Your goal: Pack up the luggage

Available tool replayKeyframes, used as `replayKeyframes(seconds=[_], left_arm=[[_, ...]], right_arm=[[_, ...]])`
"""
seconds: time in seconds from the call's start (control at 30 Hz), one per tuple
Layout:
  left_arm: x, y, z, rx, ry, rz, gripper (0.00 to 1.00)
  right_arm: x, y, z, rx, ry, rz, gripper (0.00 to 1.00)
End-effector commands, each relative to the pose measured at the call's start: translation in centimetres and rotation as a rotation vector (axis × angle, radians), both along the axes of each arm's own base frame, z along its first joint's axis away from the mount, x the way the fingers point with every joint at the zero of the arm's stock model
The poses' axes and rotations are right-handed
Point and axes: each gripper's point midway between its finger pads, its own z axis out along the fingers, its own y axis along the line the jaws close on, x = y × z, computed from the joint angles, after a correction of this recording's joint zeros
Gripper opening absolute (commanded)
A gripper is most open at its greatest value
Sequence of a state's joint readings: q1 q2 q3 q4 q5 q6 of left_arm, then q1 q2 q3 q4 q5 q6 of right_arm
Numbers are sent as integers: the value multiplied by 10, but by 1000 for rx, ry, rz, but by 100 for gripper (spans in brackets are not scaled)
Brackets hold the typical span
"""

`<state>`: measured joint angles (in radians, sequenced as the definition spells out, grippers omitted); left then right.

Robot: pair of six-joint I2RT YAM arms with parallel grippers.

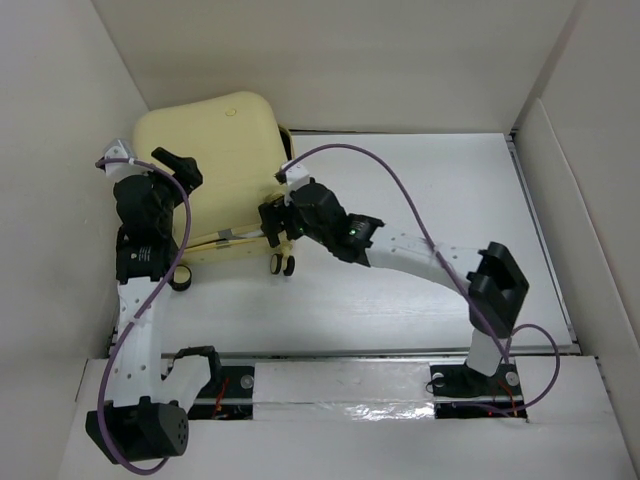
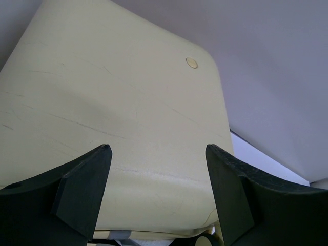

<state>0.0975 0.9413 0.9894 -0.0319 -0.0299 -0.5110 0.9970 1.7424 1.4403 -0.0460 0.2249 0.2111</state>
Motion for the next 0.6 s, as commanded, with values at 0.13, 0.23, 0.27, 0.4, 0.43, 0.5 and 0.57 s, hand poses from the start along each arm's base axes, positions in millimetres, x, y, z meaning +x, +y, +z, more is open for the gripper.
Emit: replayKeyframes(seconds=[0.13,0.23,0.27,0.4,0.43,0.5,0.57], left_arm=[[-2,-7,25,0,-104,-52,72],[-2,-6,25,4,-101,-49,72],[-2,-6,26,7,-99,-48,71],[-3,-3,28,17,-108,-33,71],[-3,-3,30,17,-111,-36,72],[0,-6,26,14,-93,-50,71],[-1,-8,26,9,-98,-60,71]], right_arm=[[47,14,-22,-133,-28,-192,88],[61,-2,-31,-184,-64,-307,43],[61,-7,-36,-204,-64,-320,29],[75,-65,-48,-252,-52,-442,0],[86,-89,-17,-162,-82,-491,0],[84,-122,-27,-145,-55,-486,0],[94,-170,10,-59,-95,-551,0]])
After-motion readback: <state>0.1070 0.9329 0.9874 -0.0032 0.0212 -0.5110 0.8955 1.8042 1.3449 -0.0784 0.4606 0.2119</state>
